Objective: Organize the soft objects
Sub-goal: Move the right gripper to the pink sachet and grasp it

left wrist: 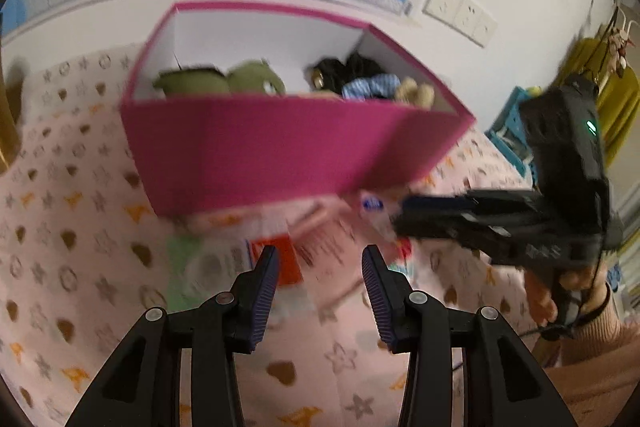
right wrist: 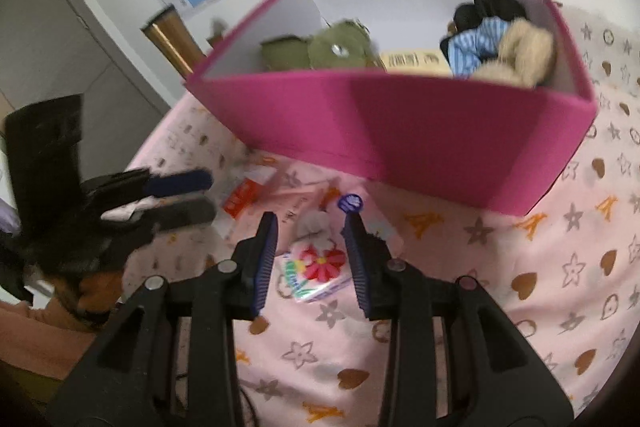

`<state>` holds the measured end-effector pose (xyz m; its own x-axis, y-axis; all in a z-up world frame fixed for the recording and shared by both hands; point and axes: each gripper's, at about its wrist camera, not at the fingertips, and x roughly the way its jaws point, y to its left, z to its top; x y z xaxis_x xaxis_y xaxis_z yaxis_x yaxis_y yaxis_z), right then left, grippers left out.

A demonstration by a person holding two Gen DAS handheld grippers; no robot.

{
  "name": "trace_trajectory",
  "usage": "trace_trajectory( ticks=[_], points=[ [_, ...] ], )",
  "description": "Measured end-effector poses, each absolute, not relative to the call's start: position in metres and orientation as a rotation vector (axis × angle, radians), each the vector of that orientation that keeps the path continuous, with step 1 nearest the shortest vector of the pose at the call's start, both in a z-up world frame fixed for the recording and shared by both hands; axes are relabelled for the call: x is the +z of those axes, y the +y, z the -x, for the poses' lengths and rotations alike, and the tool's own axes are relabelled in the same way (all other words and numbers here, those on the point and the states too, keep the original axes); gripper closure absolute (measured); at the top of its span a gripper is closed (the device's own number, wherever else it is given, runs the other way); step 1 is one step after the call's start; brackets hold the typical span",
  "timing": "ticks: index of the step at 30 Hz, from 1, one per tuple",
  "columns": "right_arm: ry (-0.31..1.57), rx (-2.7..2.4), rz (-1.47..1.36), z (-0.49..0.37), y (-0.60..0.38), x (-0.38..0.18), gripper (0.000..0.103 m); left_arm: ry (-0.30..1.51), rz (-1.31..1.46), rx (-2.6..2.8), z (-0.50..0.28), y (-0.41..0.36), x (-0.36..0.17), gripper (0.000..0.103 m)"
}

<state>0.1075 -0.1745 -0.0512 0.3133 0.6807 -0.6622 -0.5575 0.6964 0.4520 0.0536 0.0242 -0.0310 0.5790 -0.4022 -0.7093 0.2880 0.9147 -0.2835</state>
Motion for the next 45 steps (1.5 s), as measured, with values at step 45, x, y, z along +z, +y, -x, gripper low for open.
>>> trace_trajectory(
  ticks=[45],
  points=[
    [0.883,0.776,-0.093,-0.083,-0.180,-0.061,0.074,0.999,0.330,-0.579,-0.061,0.006,-0.064,0.061]
  ],
)
